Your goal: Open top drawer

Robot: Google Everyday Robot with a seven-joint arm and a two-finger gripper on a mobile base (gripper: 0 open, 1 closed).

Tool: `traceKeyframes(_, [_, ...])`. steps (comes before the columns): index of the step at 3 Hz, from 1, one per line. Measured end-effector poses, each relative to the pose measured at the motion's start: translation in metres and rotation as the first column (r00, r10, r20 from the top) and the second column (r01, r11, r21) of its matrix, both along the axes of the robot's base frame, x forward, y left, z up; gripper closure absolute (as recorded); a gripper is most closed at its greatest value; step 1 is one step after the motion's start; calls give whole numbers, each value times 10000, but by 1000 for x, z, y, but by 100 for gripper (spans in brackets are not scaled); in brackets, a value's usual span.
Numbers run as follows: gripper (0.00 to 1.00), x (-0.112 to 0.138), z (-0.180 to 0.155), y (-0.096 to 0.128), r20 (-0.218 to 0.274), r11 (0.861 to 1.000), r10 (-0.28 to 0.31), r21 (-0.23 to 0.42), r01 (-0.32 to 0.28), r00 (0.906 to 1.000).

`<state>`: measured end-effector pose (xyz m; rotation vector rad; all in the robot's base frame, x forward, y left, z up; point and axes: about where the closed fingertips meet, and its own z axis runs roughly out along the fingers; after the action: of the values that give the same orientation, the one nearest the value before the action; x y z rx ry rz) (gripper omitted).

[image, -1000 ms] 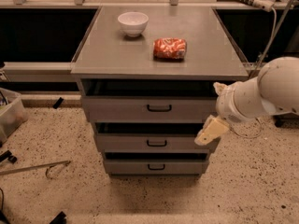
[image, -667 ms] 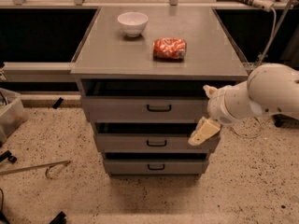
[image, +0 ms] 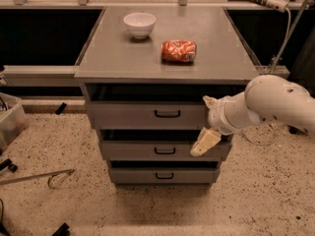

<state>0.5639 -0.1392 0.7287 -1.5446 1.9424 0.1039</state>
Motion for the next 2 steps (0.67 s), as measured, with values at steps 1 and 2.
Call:
traceKeyframes(1, [0, 20, -20, 11, -11, 10000, 23, 46, -23, 10000])
traceKeyframes(2, [0, 38, -40, 15, -166, 10000, -54, 11, 54, 9998])
